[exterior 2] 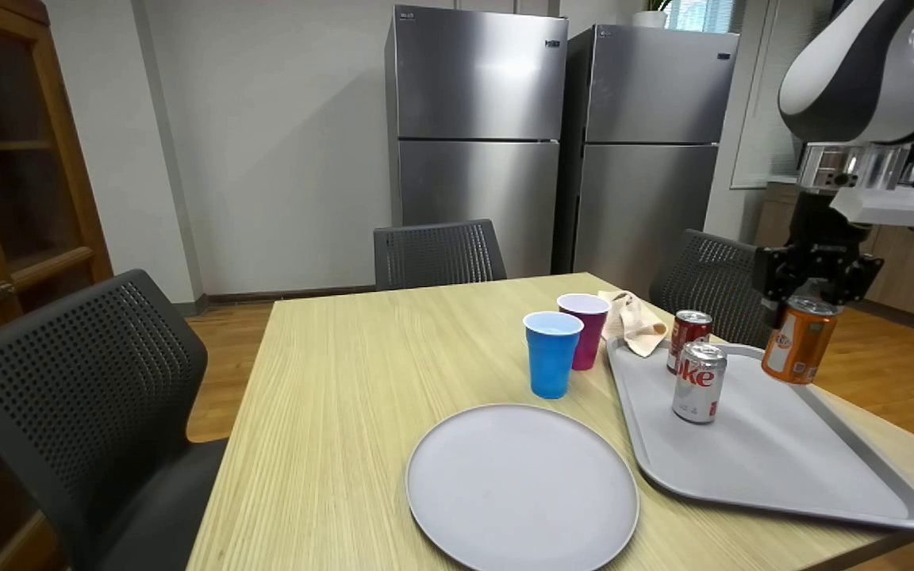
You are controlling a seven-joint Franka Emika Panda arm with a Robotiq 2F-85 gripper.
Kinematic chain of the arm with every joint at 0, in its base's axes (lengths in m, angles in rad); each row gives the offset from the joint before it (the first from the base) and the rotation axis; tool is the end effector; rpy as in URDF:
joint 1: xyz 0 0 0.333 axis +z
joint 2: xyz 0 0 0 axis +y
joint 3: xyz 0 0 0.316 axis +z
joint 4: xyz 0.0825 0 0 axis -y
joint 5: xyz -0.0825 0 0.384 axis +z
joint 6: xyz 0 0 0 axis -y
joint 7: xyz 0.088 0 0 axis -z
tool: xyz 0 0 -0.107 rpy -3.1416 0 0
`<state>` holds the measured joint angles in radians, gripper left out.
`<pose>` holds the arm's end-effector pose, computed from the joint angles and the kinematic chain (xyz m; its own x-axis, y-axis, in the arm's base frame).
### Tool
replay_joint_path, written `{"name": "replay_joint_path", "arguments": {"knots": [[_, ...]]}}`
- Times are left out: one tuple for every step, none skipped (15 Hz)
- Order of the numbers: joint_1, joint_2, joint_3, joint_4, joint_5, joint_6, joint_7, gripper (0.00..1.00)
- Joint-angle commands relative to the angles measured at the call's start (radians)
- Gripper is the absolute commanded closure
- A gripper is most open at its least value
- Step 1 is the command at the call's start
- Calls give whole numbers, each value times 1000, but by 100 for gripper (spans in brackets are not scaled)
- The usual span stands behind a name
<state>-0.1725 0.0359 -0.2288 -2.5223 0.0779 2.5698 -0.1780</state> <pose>0.4259 -0.1826 0.2652 0.9585 -0.2846 0.0176 -0.2840 -0.9583 -0.0322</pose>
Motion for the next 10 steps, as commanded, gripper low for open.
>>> {"name": "replay_joint_path", "arguments": {"knots": [[-19, 60, 6, 7, -11, 58, 15, 62], [-19, 80, 6, 11, -14, 70, 22, 62], [-20, 99, 6, 14, -16, 82, 29, 62], [-20, 118, 7, 16, -13, 92, 31, 62], [-22, 133, 8, 18, -10, 99, 32, 62], [-21, 148, 8, 20, -14, 105, 39, 62], [-22, 162, 10, 22, -12, 111, 40, 62], [-23, 173, 11, 24, -8, 114, 41, 62], [-24, 183, 12, 26, -7, 118, 44, 62], [-25, 189, 13, 28, -4, 118, 44, 62]]}}
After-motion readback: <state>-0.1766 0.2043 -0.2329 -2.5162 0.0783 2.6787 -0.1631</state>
